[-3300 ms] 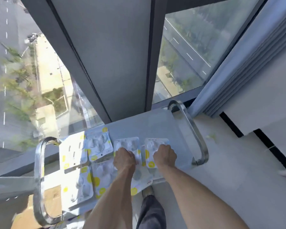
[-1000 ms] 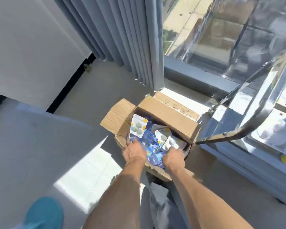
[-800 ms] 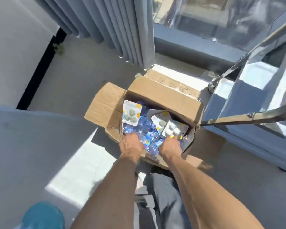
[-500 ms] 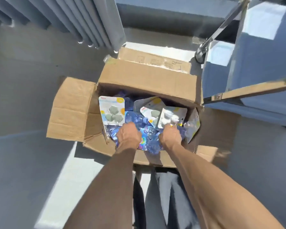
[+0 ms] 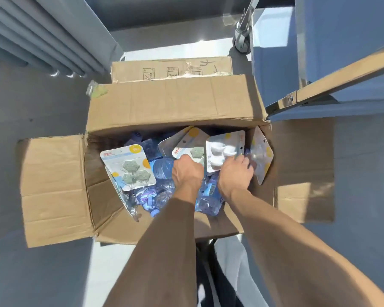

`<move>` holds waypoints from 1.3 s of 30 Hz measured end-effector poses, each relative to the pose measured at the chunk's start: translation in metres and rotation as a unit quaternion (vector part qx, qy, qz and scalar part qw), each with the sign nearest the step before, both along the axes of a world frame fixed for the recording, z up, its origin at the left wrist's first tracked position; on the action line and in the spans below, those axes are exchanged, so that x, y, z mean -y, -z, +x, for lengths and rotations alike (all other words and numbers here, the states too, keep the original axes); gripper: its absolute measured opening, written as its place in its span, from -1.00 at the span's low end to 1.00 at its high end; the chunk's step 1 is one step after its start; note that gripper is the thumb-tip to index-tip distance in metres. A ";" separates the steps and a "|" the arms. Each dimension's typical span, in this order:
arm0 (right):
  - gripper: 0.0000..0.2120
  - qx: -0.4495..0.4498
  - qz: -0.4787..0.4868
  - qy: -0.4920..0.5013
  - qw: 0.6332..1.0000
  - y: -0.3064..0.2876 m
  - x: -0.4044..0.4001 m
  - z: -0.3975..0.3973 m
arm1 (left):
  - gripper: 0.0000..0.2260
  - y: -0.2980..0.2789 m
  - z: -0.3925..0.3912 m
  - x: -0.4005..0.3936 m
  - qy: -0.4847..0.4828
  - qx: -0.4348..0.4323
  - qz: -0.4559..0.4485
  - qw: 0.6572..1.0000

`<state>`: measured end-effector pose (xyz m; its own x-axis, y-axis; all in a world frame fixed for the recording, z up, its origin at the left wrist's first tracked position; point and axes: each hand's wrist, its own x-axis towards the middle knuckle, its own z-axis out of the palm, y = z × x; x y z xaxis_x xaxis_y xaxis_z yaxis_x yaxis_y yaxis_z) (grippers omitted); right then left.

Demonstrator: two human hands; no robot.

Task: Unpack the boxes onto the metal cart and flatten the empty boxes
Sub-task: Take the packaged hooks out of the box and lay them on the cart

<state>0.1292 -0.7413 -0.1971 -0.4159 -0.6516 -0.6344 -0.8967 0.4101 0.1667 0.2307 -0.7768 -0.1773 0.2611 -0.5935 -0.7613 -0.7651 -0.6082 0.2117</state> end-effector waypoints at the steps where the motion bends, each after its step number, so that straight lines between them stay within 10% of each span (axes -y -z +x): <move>1: -0.65 -0.015 0.027 -0.063 0.998 0.003 -0.001 -0.006 | -0.81 0.004 -0.007 -0.001 0.005 -0.006 -0.004 1.000; 10: -0.45 -0.156 0.199 -0.392 0.884 -0.001 0.016 -0.040 | -0.52 0.032 -0.051 -0.009 0.430 0.025 -0.197 0.881; 23: -0.63 -0.152 0.197 -0.440 0.863 -0.021 0.015 -0.046 | -0.69 0.021 -0.041 0.031 0.459 0.110 -0.118 0.874; 29: -0.70 -0.085 0.159 -0.391 0.903 -0.046 0.013 -0.039 | -0.78 -0.030 0.013 0.059 0.583 0.094 -0.131 0.796; 35: -0.70 -0.058 0.115 -0.305 0.944 -0.061 0.006 -0.041 | -0.74 -0.043 0.007 0.023 0.133 0.111 -0.013 0.985; 39: -0.71 -0.058 0.094 -0.294 0.949 -0.057 -0.003 -0.040 | -0.68 -0.014 -0.021 -0.017 -0.017 0.020 0.113 0.993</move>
<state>0.0888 -0.7385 -0.1399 -0.0891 -0.6722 -0.7350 -0.9328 -0.2025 0.2983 0.2098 -0.7596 -0.1632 0.3105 -0.3995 -0.8625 -0.7478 -0.6628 0.0378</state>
